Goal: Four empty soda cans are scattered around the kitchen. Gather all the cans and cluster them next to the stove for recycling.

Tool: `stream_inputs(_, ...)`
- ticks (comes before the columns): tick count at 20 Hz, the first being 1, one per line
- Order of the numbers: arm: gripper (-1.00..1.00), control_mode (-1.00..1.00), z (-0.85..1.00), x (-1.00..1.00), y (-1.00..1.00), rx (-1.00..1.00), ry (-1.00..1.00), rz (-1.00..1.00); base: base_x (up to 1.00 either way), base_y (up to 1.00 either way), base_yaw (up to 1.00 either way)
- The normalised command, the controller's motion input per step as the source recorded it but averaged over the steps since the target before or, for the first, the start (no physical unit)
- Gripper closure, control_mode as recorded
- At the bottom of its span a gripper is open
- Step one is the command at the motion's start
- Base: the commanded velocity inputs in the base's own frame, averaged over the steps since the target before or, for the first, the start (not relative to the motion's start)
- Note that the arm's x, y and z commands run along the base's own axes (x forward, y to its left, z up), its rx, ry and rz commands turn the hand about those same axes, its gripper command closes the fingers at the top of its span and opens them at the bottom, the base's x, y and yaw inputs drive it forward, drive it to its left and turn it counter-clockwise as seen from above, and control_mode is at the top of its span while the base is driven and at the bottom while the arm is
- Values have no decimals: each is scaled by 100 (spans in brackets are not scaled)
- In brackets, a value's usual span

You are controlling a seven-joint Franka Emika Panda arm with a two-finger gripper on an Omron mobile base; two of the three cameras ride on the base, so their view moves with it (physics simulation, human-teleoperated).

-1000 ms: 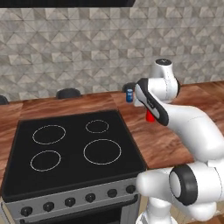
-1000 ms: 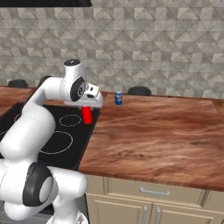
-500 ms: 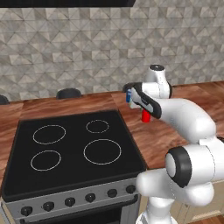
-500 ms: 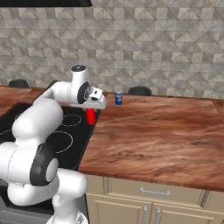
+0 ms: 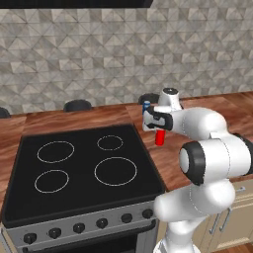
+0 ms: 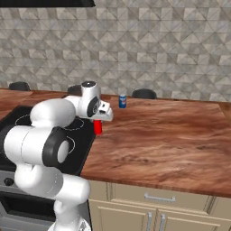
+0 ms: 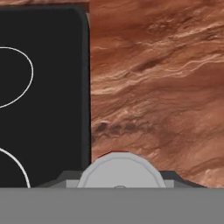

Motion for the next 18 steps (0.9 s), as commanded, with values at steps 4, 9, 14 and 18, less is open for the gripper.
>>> stream_inputs(4, 100, -100, -49, 13, -1, 0, 0, 0, 0, 0, 0)
stream_inputs(9, 100, -100, -26, 6, 0, 0, 0, 0, 0, 0, 0)
stream_inputs(14, 100, -100, -20, 1, 0, 0, 0, 0, 0, 0, 0)
stream_inputs(18, 100, -100, -16, 0, 0, 0, 0, 0, 0, 0, 0)
